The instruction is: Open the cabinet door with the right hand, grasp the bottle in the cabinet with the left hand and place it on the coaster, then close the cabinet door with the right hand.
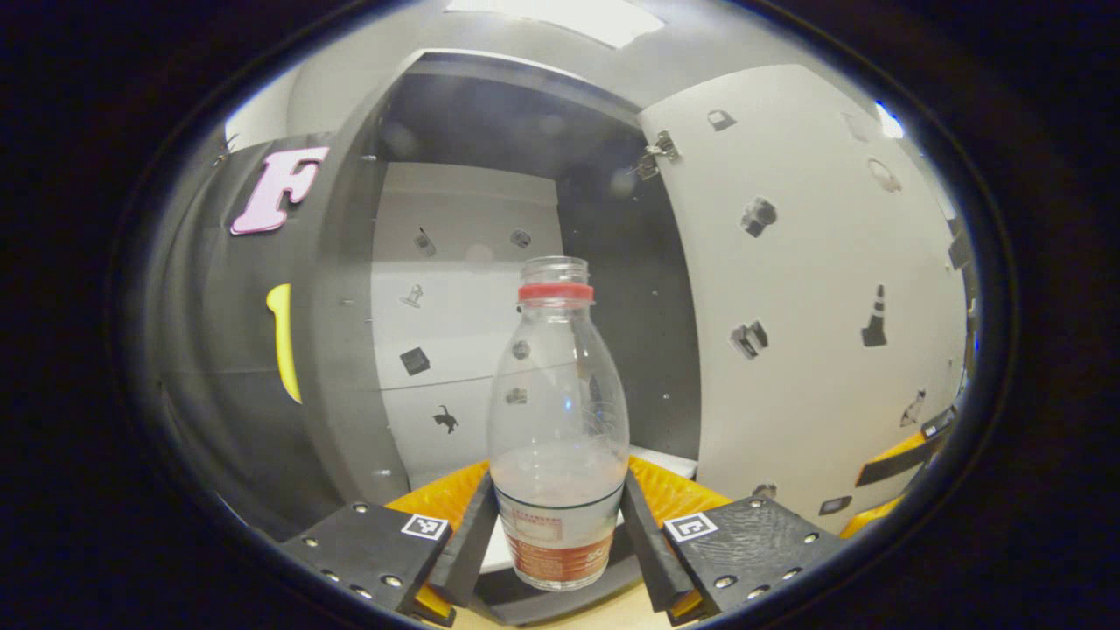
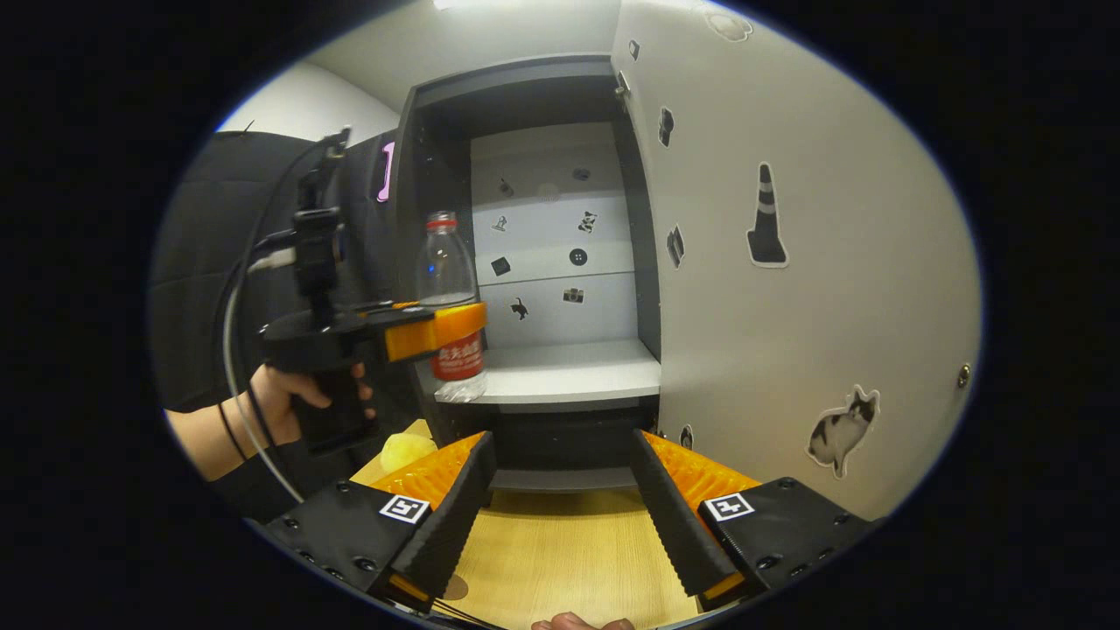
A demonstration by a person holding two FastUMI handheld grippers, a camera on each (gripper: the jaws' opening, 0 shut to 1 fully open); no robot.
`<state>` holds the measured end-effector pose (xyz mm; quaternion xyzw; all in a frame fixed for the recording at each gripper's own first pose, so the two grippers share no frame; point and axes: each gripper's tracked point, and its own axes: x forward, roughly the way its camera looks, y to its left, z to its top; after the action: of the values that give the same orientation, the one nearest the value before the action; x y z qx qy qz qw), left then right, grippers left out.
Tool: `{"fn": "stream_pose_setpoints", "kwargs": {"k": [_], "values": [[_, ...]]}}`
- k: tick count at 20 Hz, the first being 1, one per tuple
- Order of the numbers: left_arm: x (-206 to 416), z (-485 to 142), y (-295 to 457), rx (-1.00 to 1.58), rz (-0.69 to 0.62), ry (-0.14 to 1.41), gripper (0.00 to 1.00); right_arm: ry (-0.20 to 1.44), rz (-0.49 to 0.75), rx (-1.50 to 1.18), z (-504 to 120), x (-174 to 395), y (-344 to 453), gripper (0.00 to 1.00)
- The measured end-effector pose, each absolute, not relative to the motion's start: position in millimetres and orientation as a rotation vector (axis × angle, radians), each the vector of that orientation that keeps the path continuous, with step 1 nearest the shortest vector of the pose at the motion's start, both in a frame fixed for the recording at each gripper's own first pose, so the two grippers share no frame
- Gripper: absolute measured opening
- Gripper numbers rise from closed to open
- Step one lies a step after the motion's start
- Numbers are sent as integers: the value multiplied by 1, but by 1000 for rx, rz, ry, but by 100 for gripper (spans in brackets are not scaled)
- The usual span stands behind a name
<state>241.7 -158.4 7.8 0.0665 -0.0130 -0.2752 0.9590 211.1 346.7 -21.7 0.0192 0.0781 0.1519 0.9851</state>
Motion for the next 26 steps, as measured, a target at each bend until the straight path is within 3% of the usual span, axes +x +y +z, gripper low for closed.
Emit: {"fn": "stream_pose_setpoints", "kwargs": {"k": [5,9,12,14,17,21,22,26], "values": [[176,-38,-113,116,-492,26,72,144,296,33,-24,204,348,98],[132,-109,-83,52,-453,100,77,134,276,35,-28,197,346,98],[100,-157,-63,34,-404,136,72,142,276,23,-33,189,345,98],[82,-184,-49,33,-372,151,75,152,281,9,-40,183,347,98],[60,-231,-30,-6,-319,189,72,198,299,-18,-55,174,351,98],[40,-281,-29,30,-291,200,77,254,300,-47,-73,165,352,98],[38,-295,-28,34,-293,210,72,269,298,-55,-78,162,353,98],[31,-336,-20,47,-270,220,75,328,300,-73,-95,152,356,98]]}}
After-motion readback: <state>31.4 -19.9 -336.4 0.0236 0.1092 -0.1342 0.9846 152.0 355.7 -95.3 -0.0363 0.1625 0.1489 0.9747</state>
